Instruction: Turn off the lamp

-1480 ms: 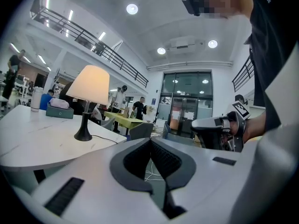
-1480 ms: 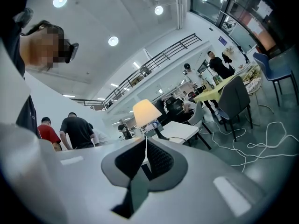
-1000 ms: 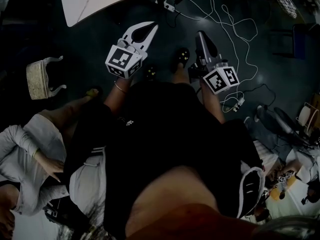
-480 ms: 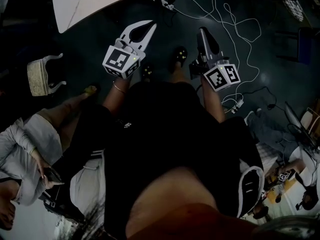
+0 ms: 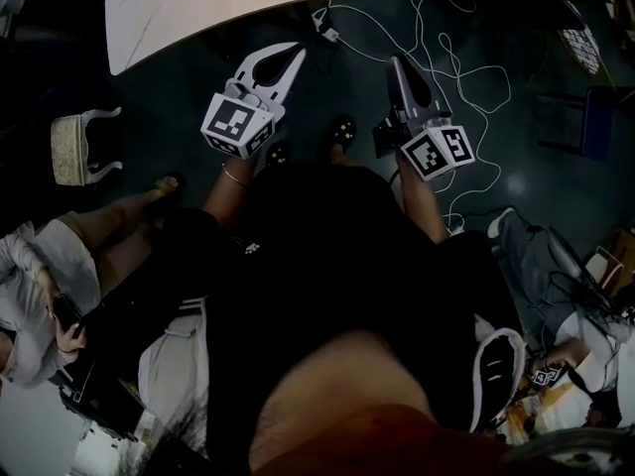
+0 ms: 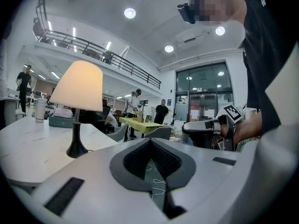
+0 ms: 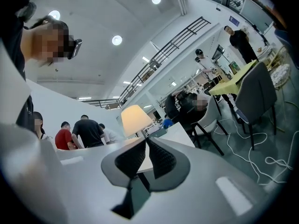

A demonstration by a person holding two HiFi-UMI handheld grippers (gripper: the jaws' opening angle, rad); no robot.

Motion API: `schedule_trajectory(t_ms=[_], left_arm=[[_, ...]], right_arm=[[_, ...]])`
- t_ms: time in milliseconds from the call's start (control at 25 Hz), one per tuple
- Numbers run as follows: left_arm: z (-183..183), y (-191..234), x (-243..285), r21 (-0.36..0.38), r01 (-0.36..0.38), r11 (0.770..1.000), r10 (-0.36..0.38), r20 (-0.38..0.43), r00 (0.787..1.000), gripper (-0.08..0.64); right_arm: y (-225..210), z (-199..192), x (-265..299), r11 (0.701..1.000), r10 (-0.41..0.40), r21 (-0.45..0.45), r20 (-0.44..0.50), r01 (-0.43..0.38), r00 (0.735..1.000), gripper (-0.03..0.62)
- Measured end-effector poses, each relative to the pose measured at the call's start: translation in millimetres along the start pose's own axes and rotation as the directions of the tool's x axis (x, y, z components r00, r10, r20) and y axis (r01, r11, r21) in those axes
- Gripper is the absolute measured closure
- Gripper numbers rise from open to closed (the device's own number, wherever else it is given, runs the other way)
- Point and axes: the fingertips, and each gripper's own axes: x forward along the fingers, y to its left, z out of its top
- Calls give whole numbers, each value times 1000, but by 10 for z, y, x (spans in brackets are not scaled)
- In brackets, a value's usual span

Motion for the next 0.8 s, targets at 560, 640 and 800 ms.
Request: schedule_trajectory(t_ms=[560,640,800], left_arm=[[-145,-274,-71,-8,-142,990,141,-14,990,552],[-193,-327,-96,-1,-161,987,161,-20,987,552],[-210,-436,-229,-14,-178,984,178,0,984,552]], right_arm=[[-295,-39,-205,996,90,19,-93,-89,992,591],[-318,-64,-228,994,108,23,-98,-106,989,591],[-227,-159,-322,992,124,11,-123,-124,985,591]])
